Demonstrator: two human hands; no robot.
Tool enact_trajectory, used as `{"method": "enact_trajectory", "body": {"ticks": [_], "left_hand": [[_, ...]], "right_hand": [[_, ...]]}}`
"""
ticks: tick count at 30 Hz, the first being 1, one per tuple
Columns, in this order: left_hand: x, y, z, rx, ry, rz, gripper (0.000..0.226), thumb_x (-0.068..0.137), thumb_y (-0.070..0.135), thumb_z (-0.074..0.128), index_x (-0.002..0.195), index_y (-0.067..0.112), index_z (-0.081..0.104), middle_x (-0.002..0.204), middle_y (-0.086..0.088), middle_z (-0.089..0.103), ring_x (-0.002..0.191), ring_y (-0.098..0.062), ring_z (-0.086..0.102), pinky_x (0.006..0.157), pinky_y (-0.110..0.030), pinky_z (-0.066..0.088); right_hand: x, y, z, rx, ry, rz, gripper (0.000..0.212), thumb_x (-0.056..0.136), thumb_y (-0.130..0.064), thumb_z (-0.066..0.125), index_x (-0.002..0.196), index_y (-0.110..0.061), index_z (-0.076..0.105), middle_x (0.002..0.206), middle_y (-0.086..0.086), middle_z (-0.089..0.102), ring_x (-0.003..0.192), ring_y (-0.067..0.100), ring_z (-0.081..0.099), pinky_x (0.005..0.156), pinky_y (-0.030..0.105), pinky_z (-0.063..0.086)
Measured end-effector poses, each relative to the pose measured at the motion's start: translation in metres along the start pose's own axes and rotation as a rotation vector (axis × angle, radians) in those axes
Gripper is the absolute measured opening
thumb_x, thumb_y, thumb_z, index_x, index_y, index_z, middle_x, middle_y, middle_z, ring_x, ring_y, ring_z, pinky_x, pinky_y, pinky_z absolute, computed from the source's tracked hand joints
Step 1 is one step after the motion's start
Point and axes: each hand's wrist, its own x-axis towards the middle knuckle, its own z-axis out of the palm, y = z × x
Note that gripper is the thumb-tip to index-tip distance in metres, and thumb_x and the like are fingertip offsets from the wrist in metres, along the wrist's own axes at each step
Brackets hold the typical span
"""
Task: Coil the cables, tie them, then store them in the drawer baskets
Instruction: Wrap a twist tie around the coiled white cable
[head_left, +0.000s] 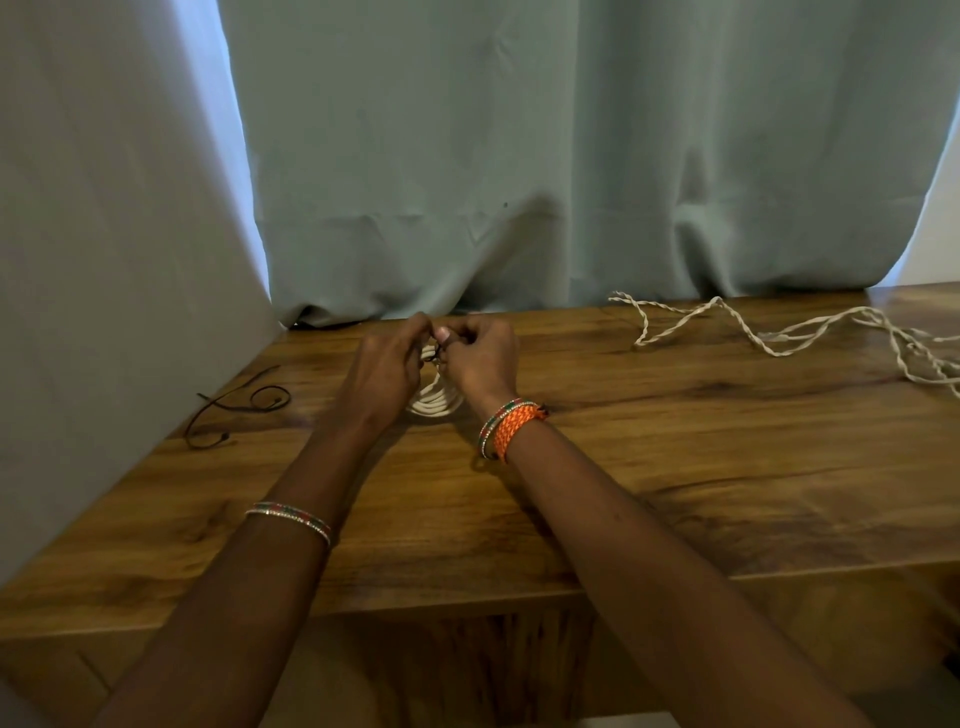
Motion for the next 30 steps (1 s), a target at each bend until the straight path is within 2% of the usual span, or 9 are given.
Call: {"method": "enact_trajectory", "body": {"ticks": [4, 7, 11, 17, 23, 30], "left_hand": [[0.0007, -0.0008, 0.0019, -0.004, 0.014, -0.035, 0.012, 0.091, 0.001, 0.046, 0.090, 0.005, 0.057, 0.064, -0.012, 0.055, 0.057, -0.024, 0.051, 0.055, -0.034, 0.035], [0.0003, -0.0007, 0.0015, -0.016, 0.017, -0.030, 0.011, 0.091, 0.001, 0.046, 0.091, 0.003, 0.058, 0.065, -0.015, 0.057, 0.057, -0.024, 0.051, 0.055, -0.032, 0.034], [0.0016, 0.0024, 0.0022, -0.008, 0.027, -0.016, 0.012, 0.092, 0.003, 0.046, 0.093, 0.001, 0.058, 0.066, -0.018, 0.058, 0.059, -0.029, 0.053, 0.057, -0.035, 0.034], [0.0018, 0.0049, -0.0015, 0.021, 0.006, 0.025, 0.011, 0.090, 0.000, 0.047, 0.090, 0.002, 0.057, 0.063, -0.013, 0.054, 0.057, -0.027, 0.052, 0.055, -0.035, 0.034], [0.0031, 0.0056, -0.0020, 0.033, 0.008, 0.057, 0.014, 0.088, -0.003, 0.048, 0.093, 0.003, 0.059, 0.065, -0.014, 0.058, 0.057, -0.025, 0.053, 0.054, -0.033, 0.038], [0.0027, -0.0004, -0.0013, 0.028, -0.017, 0.062, 0.019, 0.084, 0.006, 0.042, 0.092, 0.004, 0.059, 0.067, -0.015, 0.060, 0.059, -0.027, 0.056, 0.055, -0.038, 0.043]], "right_hand": [[-0.0010, -0.0017, 0.0004, -0.013, 0.011, -0.006, 0.008, 0.087, -0.008, 0.064, 0.089, -0.002, 0.071, 0.085, 0.009, 0.069, 0.077, 0.017, 0.065, 0.065, 0.021, 0.054], [-0.0013, -0.0011, 0.0013, 0.009, -0.001, 0.002, 0.007, 0.087, -0.007, 0.064, 0.085, -0.003, 0.070, 0.083, 0.011, 0.069, 0.078, 0.024, 0.068, 0.069, 0.032, 0.058], [-0.0003, -0.0006, 0.0042, 0.024, 0.092, 0.014, 0.008, 0.086, -0.007, 0.065, 0.080, -0.003, 0.069, 0.079, 0.010, 0.068, 0.077, 0.026, 0.068, 0.072, 0.042, 0.059], [-0.0011, 0.0006, 0.0050, 0.041, 0.091, 0.003, 0.009, 0.086, -0.007, 0.064, 0.081, -0.003, 0.071, 0.077, 0.011, 0.069, 0.076, 0.027, 0.068, 0.071, 0.045, 0.058], [-0.0020, -0.0007, 0.0035, 0.043, 0.107, -0.014, 0.010, 0.087, -0.006, 0.063, 0.080, -0.004, 0.071, 0.075, 0.008, 0.068, 0.074, 0.024, 0.067, 0.070, 0.041, 0.058], [-0.0026, 0.0015, -0.0008, -0.006, 0.026, -0.058, 0.010, 0.087, -0.006, 0.063, 0.088, -0.001, 0.072, 0.081, 0.008, 0.069, 0.075, 0.016, 0.065, 0.061, 0.018, 0.052]]}}
